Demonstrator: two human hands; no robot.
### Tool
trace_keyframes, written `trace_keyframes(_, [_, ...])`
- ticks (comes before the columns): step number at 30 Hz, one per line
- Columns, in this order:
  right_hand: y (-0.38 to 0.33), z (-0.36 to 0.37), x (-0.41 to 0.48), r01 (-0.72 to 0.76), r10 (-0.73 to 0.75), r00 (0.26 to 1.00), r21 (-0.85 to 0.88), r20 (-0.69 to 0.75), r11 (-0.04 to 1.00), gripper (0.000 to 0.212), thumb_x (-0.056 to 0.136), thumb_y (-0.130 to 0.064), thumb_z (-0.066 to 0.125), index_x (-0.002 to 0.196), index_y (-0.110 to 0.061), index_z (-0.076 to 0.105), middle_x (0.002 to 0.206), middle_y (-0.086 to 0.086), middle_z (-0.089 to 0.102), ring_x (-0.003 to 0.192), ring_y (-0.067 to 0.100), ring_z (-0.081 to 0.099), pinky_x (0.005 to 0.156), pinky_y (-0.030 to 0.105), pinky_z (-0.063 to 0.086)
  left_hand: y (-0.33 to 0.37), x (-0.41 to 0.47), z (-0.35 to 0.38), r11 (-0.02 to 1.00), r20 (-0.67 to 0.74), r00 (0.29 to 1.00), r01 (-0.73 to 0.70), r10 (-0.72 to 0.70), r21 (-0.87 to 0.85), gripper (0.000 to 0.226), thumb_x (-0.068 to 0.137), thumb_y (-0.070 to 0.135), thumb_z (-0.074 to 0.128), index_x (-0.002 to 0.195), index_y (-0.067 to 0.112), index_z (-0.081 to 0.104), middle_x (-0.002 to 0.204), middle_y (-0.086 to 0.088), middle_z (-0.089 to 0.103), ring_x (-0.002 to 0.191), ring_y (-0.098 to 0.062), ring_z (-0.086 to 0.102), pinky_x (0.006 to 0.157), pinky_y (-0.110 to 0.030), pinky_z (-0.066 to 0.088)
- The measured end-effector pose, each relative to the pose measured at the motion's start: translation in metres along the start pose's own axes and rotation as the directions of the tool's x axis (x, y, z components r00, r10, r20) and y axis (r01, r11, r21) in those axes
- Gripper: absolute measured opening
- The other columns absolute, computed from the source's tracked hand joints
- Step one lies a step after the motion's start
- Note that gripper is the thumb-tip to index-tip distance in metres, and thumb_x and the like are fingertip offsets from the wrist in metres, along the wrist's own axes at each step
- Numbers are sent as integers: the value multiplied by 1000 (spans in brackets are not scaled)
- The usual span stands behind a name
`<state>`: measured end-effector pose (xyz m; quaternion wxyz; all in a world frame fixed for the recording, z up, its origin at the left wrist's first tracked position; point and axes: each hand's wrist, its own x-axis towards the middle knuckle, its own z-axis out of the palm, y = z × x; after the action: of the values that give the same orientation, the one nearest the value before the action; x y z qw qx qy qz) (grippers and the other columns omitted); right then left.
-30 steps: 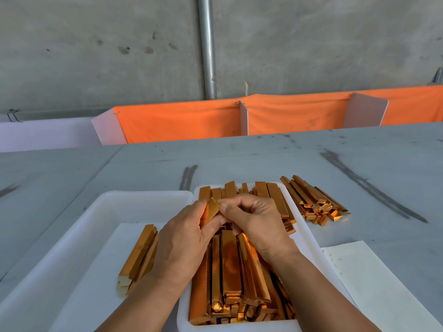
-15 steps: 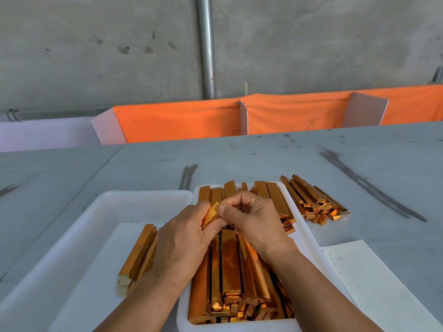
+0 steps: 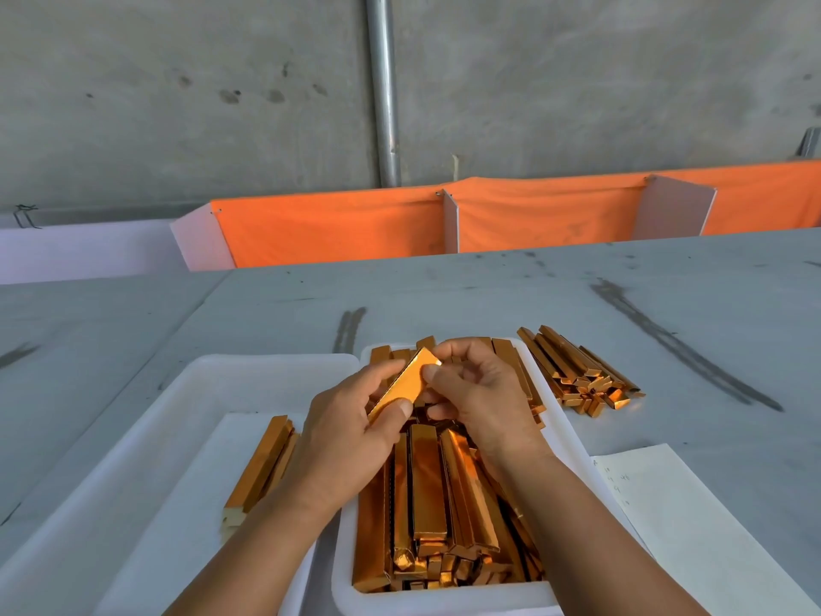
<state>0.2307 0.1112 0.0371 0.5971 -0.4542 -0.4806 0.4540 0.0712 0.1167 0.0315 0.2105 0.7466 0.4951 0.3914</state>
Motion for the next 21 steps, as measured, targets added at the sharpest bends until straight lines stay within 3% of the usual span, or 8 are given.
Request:
trace_keyframes(3, [-5, 1, -1, -1, 1, 1000, -5, -29, 1000, 12, 94, -6, 64, 97, -18, 66, 77, 6, 73, 67, 14, 70, 61, 22, 56, 1, 0, -3, 1000, -19, 1000, -24, 24, -1, 39, 92, 39, 59, 128, 48, 51, 93, 25, 59, 84, -1, 63, 67, -18, 53])
trace_keyframes(6, [-14, -6, 0, -20, 17, 993, -29, -117, 999, 13, 94, -6, 59, 94, -18, 66, 64, -2, 68, 58, 12, 64, 55, 23, 54, 0, 2, -9, 998, -107, 993, 36, -41, -49, 31, 93, 40, 56, 124, 44, 56, 100, 23, 61, 92, 0, 61, 72, -17, 51])
trace_keyframes(10, [-26, -20, 1, -98, 59, 987, -270, -150, 958, 15, 94, -13, 55, 88, -22, 67, 66, -2, 71, 58, 17, 70, 49, 24, 53, -2, 8, -21, 995, -210, 973, 98, -98, -11, 18, 94, 34, 58, 110, 35, 66, 101, 18, 64, 89, 5, 58, 70, -10, 39])
trace_keyframes(13, [-30, -27, -1, -119, 82, 993, -593, -89, 796, 20, 93, -18, 57, 81, -30, 67, 75, -7, 70, 69, 15, 70, 56, 27, 58, -5, 12, -31, 982, -206, 969, 162, -139, 101, 19, 94, 33, 57, 111, 33, 66, 102, 16, 62, 82, 6, 54, 68, -14, 38])
trace_keyframes(15, [-28, -30, -3, -88, 99, 995, -752, -30, 653, 19, 93, -18, 57, 81, -31, 66, 82, -13, 64, 73, 7, 63, 56, 19, 51, -10, 15, -39, 960, -182, 967, 209, -176, 184, 20, 94, 34, 56, 111, 33, 66, 106, 13, 62, 84, -2, 53, 74, -22, 39])
trace_keyframes(18, [-20, -30, -8, -50, 148, 988, -853, 32, 520, 18, 91, -16, 58, 80, -29, 64, 90, -15, 62, 78, 2, 58, 54, 13, 40, -29, 19, -53, 874, -115, 951, 310, -287, 374, 26, 94, 35, 54, 118, 31, 62, 118, 5, 59, 96, -13, 50, 80, -28, 41])
trace_keyframes(21, [-12, -29, -12, -37, 177, 983, -877, 55, 478, 14, 93, -17, 60, 84, -27, 66, 95, -10, 62, 82, 3, 57, 58, 14, 42, -57, 20, -65, 732, -57, 890, 407, -452, 546, 37, 93, 32, 51, 130, 27, 53, 130, -3, 55, 112, -22, 52, 84, -30, 41])
